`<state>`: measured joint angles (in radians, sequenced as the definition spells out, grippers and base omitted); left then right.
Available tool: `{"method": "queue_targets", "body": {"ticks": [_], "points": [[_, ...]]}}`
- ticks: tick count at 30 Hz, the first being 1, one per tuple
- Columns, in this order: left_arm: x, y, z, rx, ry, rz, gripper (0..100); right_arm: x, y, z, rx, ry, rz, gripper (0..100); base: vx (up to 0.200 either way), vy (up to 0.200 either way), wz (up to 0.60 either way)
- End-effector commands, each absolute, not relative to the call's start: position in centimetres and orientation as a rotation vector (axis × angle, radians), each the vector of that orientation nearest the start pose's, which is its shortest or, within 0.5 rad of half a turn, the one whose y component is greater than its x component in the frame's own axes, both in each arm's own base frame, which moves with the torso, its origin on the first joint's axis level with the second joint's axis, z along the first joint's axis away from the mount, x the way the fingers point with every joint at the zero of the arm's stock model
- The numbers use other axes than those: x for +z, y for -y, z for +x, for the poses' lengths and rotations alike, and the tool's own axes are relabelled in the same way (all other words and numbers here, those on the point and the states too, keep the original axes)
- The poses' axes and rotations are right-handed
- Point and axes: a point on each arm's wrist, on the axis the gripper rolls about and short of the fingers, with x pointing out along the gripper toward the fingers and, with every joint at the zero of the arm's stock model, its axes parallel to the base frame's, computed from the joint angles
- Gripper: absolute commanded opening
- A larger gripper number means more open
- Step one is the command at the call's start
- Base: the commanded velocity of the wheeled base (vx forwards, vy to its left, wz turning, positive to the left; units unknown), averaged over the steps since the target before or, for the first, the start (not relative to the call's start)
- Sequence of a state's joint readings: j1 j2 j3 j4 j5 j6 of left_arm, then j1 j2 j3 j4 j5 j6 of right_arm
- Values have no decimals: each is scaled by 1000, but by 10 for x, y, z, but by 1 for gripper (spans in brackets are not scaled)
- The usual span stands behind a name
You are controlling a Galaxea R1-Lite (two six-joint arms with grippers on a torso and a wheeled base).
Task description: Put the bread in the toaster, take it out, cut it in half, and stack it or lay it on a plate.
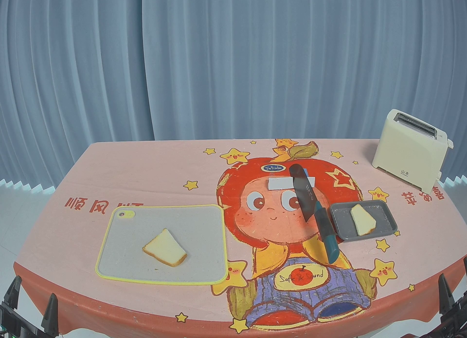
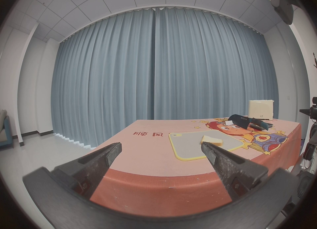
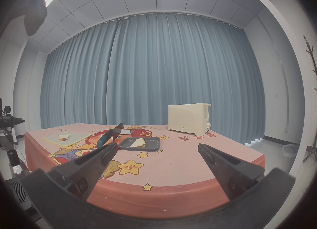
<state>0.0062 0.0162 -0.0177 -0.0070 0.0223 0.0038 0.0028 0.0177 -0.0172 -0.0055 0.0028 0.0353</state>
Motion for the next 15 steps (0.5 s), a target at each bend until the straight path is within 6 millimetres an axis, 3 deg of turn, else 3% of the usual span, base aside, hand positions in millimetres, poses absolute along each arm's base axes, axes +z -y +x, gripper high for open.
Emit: {"method": "queue_targets", "body": {"ticks": [1,15], "points": [[76,0,-23,31,8,5,100,76,0,-23,6,6,35,100,0,0,0],[77,0,-23,31,18,9,100,76,0,-23,6,4,35,100,0,0,0]]}}
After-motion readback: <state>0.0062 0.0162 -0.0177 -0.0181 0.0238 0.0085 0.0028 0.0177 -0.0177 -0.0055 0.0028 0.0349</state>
